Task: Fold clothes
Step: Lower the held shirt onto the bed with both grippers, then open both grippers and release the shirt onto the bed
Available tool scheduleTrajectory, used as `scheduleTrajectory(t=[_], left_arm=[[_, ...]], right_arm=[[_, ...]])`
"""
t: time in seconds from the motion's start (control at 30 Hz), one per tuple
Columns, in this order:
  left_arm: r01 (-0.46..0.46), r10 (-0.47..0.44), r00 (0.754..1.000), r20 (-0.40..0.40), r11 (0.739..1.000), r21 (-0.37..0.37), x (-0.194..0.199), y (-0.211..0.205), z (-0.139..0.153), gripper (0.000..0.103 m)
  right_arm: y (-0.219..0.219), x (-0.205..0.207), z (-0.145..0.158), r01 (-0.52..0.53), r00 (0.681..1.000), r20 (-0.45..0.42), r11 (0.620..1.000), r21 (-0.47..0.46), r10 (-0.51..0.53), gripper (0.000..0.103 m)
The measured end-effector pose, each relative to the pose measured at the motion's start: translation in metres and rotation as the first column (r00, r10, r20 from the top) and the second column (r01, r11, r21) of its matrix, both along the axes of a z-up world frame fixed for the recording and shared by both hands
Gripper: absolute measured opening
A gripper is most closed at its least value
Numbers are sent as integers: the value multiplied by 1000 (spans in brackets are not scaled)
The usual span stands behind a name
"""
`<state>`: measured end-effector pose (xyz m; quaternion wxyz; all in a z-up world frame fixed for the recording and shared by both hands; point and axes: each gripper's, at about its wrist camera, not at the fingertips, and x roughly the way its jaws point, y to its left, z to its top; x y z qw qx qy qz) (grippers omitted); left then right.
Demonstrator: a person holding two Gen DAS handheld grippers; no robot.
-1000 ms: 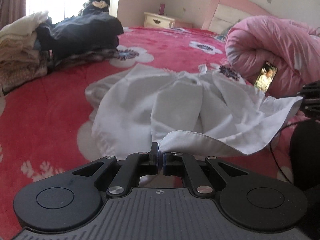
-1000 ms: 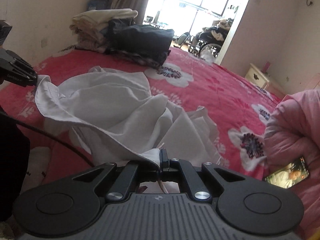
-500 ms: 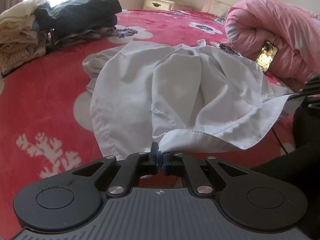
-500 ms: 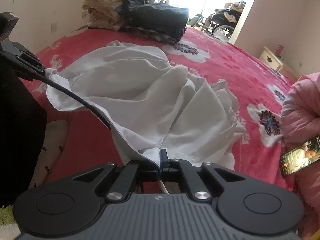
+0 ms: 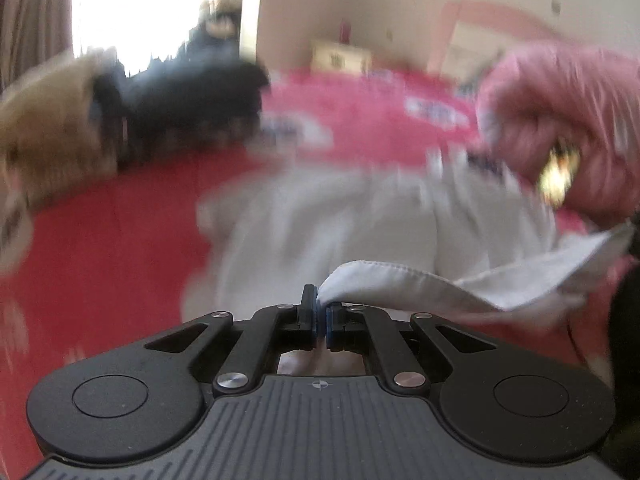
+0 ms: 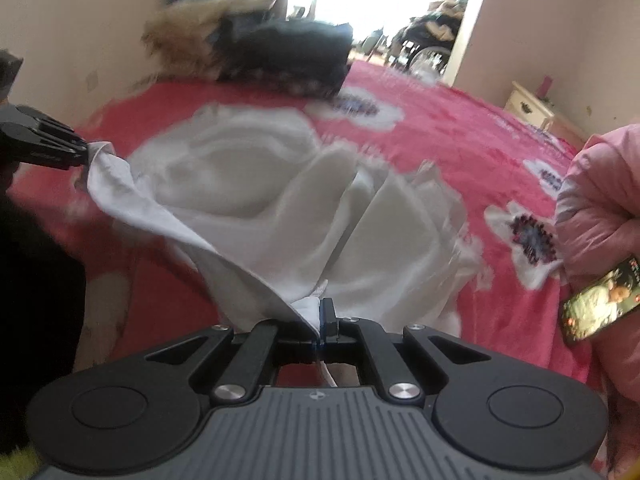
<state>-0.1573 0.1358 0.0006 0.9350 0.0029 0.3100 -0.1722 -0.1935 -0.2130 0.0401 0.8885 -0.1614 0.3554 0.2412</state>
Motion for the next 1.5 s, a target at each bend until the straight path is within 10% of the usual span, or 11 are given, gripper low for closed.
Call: scheduleTrajectory(t=[0.23,0.5,0.7,0.77,1.0,1.23,1.5], left_arm=[[77,-62,947,314,996,-34,88,-75,123,3],[208,-124,865,486,970,-122,145,-186,222,2],[311,-152,784,601,935,-168,186,-268,291,2],[313,-168,800,576,936,-161,193,-274,267,2],[225,-215,930,299,974,1,238,-245,129,4],[134,-127,990,-54,976,173,258,-180,4,16],[96,-41,963,-265,976,196,254,-105,-63,30]], right_arm=[[-35,42,112,77,953,278,983,164,-121,1],[-105,38,259,169,742,606,954,247,-289,1],[-132,14,297,71,799,541,935,349,-262,1],[-141,6,309,39,819,517,923,383,-249,1],[-102,73,185,-1,998,50,855,519,-29,1],[-34,142,11,125,904,-405,819,560,139,1],[48,162,-102,126,843,-515,873,471,156,5]])
